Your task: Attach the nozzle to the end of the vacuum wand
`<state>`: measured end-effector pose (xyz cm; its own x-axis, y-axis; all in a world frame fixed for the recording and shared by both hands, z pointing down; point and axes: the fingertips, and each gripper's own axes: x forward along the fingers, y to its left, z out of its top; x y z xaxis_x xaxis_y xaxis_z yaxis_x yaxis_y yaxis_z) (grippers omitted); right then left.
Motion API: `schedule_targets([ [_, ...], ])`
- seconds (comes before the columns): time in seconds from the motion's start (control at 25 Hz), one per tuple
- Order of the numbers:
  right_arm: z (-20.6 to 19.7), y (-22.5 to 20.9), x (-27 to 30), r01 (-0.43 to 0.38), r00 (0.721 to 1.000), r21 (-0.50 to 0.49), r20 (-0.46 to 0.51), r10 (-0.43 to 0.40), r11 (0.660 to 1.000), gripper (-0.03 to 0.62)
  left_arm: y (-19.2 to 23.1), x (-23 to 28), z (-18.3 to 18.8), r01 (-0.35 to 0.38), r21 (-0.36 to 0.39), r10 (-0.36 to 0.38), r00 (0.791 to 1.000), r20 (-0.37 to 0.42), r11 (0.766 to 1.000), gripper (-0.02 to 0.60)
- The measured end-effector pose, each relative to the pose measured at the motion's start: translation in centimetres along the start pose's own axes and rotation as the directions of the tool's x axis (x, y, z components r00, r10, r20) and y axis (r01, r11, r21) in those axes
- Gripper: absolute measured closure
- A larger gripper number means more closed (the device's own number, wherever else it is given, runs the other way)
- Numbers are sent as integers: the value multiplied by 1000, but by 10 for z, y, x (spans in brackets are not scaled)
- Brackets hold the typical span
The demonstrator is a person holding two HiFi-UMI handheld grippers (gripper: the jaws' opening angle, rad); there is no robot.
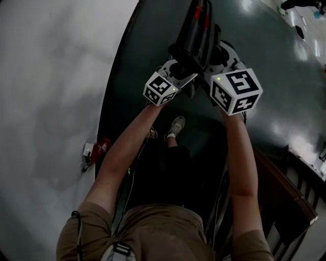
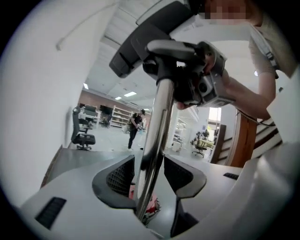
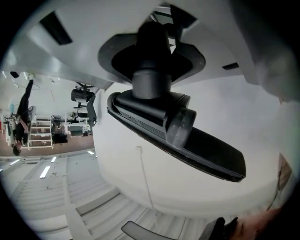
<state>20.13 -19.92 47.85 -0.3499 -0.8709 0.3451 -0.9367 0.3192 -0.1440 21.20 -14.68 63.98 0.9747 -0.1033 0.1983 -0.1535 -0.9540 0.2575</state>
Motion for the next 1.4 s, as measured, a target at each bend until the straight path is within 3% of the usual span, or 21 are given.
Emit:
schedule_targets([
  [0.16,4,60,86,-62,998,-60,5,63,996,428,64,-111,-3,-155,-63,159,985,61,986,396],
  [0.36,-15,154,187,-183,981,-131,-94,171,974,428,115,-223,-36,-312,-116,313,950,-18,943,396],
  [0.44,-34,204,231,-244,963,-170,-160,217,955,428,136,-270,-55,-377,-152,373,926,-56,914,396],
  [0.64,-98,345,323,-413,887,-239,-323,329,879,428,176,-404,-102,-531,-242,515,847,-131,812,396],
  [0.8,-149,415,365,-478,838,-262,-422,345,839,428,180,-476,-127,-576,-285,558,816,-150,766,396],
  [1.04,-193,456,393,-522,786,-270,-521,333,809,426,163,-515,-125,-579,-295,562,814,-148,760,396],
  [1.16,-190,447,373,-507,780,-233,-534,326,830,346,146,-525,-107,-566,-312,555,821,-132,763,396],
  [1.28,-171,418,333,-457,808,-199,-501,310,867,338,132,-531,-83,-541,-306,537,837,-103,784,396],
  [1.4,-140,372,274,-372,861,-161,-428,275,914,338,110,-528,-56,-503,-288,507,859,-68,815,396],
])
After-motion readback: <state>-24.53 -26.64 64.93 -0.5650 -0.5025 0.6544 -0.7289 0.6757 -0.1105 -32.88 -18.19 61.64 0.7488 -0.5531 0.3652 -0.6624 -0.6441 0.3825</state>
